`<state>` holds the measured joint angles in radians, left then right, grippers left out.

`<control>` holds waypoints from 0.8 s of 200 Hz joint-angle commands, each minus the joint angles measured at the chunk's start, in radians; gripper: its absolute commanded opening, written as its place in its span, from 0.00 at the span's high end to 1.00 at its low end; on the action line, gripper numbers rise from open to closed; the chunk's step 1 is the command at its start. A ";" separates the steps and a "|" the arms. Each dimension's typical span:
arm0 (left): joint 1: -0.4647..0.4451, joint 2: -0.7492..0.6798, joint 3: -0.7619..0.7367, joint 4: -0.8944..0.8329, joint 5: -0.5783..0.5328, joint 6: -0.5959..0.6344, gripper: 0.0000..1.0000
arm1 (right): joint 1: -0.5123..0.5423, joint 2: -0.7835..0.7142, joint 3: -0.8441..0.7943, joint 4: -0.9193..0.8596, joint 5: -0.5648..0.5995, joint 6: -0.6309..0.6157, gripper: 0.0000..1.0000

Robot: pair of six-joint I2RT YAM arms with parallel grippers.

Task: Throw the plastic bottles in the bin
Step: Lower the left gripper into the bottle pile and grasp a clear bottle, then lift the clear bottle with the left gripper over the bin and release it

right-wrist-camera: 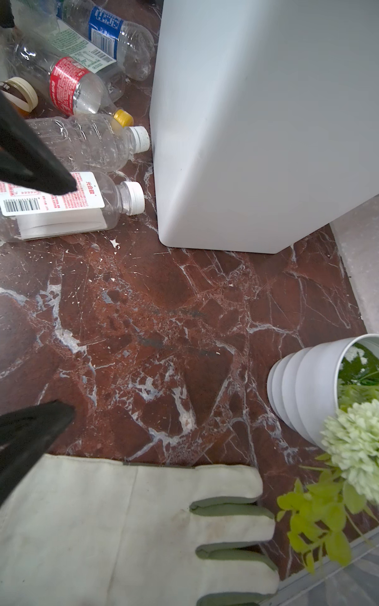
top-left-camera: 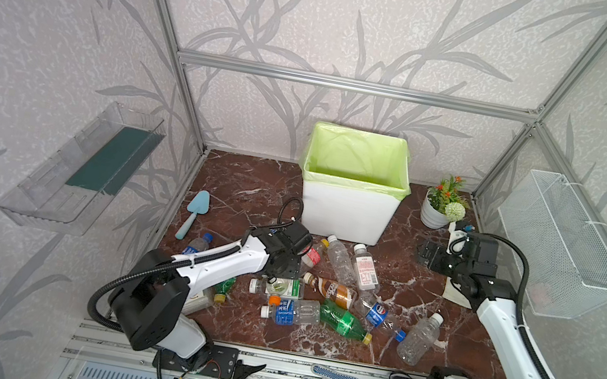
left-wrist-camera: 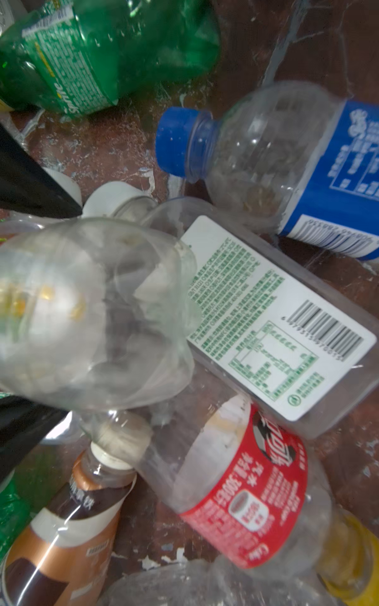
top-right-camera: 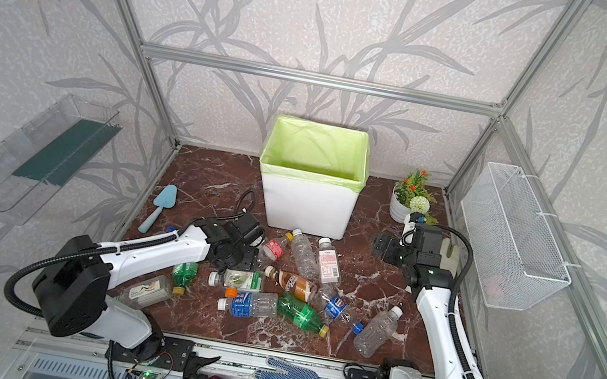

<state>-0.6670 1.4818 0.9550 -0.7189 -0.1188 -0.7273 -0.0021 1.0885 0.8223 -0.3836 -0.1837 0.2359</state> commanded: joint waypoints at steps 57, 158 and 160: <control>0.005 -0.056 0.053 -0.023 -0.052 -0.011 0.44 | -0.003 0.011 -0.011 -0.006 0.012 -0.018 0.01; 0.080 -0.388 0.487 0.027 -0.404 0.335 0.54 | -0.004 -0.033 0.000 0.028 0.066 -0.032 0.01; 0.083 -0.390 0.502 0.043 -0.402 0.349 0.54 | -0.004 -0.037 -0.001 0.032 0.068 -0.030 0.01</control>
<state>-0.6289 1.1862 1.2968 -0.7811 -0.3584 -0.5716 -0.0021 1.0943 0.8215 -0.3859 -0.1486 0.2123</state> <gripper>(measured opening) 0.514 0.991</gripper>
